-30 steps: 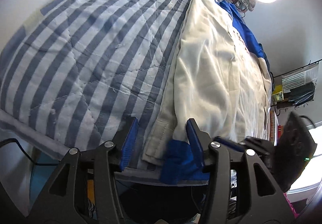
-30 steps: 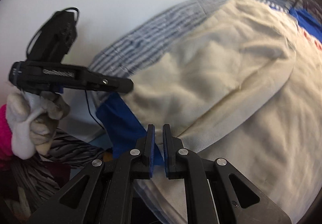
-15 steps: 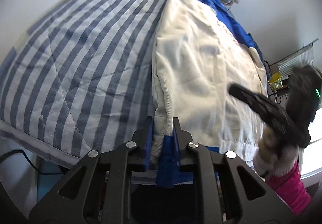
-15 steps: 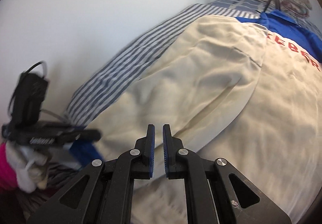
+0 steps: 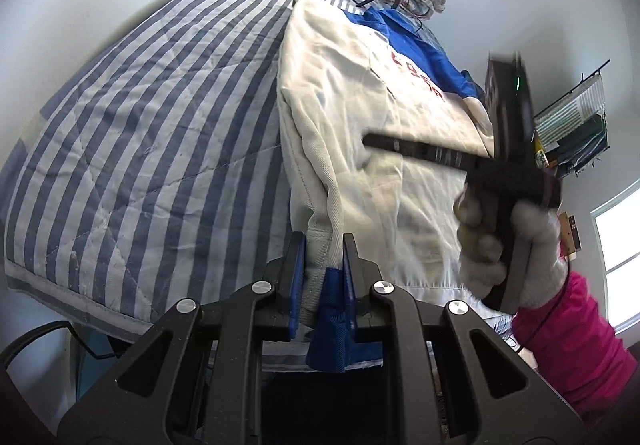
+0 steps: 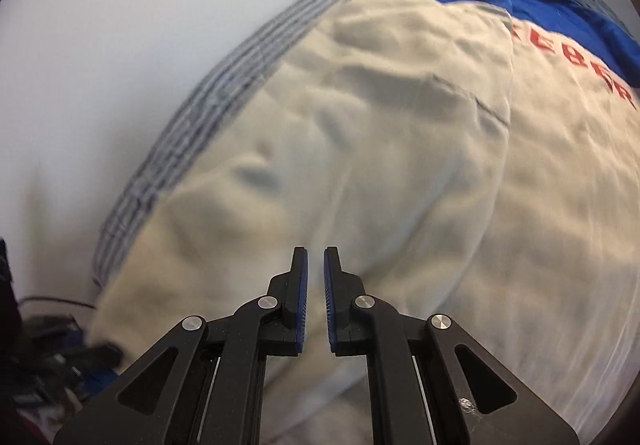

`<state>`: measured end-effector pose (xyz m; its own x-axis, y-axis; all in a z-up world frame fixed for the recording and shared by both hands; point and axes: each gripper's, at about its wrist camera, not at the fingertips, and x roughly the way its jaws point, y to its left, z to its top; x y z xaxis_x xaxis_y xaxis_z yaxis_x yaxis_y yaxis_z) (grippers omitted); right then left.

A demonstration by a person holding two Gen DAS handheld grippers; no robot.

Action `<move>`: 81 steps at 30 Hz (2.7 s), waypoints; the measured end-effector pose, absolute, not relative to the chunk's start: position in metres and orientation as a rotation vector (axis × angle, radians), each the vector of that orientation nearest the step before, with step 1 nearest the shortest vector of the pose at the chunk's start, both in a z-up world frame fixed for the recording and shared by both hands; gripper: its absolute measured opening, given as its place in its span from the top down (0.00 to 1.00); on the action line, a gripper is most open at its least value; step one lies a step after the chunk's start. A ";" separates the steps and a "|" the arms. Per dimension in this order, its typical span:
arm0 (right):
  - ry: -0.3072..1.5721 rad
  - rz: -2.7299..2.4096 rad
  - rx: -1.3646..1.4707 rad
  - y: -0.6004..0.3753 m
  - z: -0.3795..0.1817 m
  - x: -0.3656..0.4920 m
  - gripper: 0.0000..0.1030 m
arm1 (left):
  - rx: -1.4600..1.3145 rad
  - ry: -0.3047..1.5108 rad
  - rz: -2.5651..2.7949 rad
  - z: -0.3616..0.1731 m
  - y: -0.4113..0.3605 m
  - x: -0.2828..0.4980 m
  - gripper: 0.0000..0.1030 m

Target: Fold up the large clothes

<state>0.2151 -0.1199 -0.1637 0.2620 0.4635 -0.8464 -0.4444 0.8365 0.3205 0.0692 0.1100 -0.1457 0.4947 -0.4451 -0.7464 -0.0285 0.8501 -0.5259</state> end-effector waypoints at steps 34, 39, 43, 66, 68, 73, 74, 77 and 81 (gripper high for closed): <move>1.127 0.545 0.121 -0.116 -0.146 0.296 0.96 | -0.225 0.970 -0.380 -0.111 -0.046 0.108 0.86; 1.072 0.555 0.279 -0.168 -0.137 0.279 0.96 | -0.173 0.975 -0.429 -0.106 -0.084 0.113 0.86; 1.045 0.526 0.386 -0.213 -0.143 0.268 0.96 | -0.128 0.987 -0.464 -0.104 -0.113 0.111 0.86; 1.102 0.409 0.347 -0.288 -0.180 0.250 0.94 | -0.120 0.965 -0.537 -0.097 -0.106 0.096 0.81; 1.075 0.404 0.301 -0.291 -0.170 0.238 0.94 | -0.138 0.970 -0.508 -0.102 -0.099 0.100 0.81; 0.972 0.405 0.184 -0.300 -0.146 0.206 0.94 | -0.188 1.033 -0.497 -0.120 -0.098 0.110 0.81; 0.961 0.442 0.193 -0.301 -0.143 0.199 0.94 | -0.211 1.044 -0.502 -0.124 -0.098 0.111 0.81; 0.967 0.522 0.167 -0.296 -0.141 0.180 0.94 | -0.256 1.081 -0.507 -0.138 -0.101 0.114 0.81; 1.014 0.542 0.129 -0.283 -0.158 0.172 0.94 | -0.255 1.139 -0.496 -0.162 -0.107 0.113 0.81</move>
